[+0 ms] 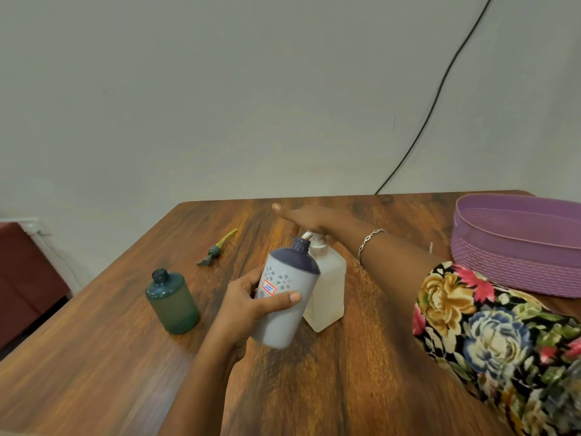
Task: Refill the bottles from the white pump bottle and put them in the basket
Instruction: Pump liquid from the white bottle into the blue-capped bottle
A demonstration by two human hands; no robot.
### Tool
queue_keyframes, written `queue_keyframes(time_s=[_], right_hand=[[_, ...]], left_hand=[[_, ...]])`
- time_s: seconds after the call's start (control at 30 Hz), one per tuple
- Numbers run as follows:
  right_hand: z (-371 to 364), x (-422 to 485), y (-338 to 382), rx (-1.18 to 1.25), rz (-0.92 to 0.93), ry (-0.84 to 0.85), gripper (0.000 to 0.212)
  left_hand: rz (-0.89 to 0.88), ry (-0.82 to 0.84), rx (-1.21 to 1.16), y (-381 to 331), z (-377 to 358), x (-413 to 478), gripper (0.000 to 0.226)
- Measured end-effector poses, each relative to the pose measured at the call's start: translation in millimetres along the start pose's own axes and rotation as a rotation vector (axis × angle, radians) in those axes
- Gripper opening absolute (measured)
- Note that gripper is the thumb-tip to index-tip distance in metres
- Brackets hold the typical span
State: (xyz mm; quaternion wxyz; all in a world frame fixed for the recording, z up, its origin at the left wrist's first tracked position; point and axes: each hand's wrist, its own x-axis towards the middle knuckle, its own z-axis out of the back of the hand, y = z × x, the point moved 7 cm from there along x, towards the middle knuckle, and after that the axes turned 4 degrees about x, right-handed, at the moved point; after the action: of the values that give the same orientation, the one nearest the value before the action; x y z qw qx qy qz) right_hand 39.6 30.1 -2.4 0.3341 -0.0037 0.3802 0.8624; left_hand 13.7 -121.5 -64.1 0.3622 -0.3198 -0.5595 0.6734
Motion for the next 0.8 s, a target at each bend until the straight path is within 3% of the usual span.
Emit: queue_keyframes(time_s=[0.13, 0.43, 0.67, 0.8], right_hand=[[8, 0, -1, 0.167, -0.029, 0.004, 0.081], [0, 0, 10, -0.139, 0.026, -0.03, 0.076], [6, -6, 5, 0.042, -0.004, -0.013, 0.08], [10, -9, 6, 0.002, 0.009, -0.021, 0.08]], left_hand=[[-0.008, 0.016, 0.025, -3, 1, 1, 0.056], [-0.008, -0.009, 0.01, -1, 6, 5, 0.057], [-0.015, 0.008, 0.04, 0, 5, 6, 0.066], [-0.02, 0.004, 0.031, -2, 4, 5, 0.061]])
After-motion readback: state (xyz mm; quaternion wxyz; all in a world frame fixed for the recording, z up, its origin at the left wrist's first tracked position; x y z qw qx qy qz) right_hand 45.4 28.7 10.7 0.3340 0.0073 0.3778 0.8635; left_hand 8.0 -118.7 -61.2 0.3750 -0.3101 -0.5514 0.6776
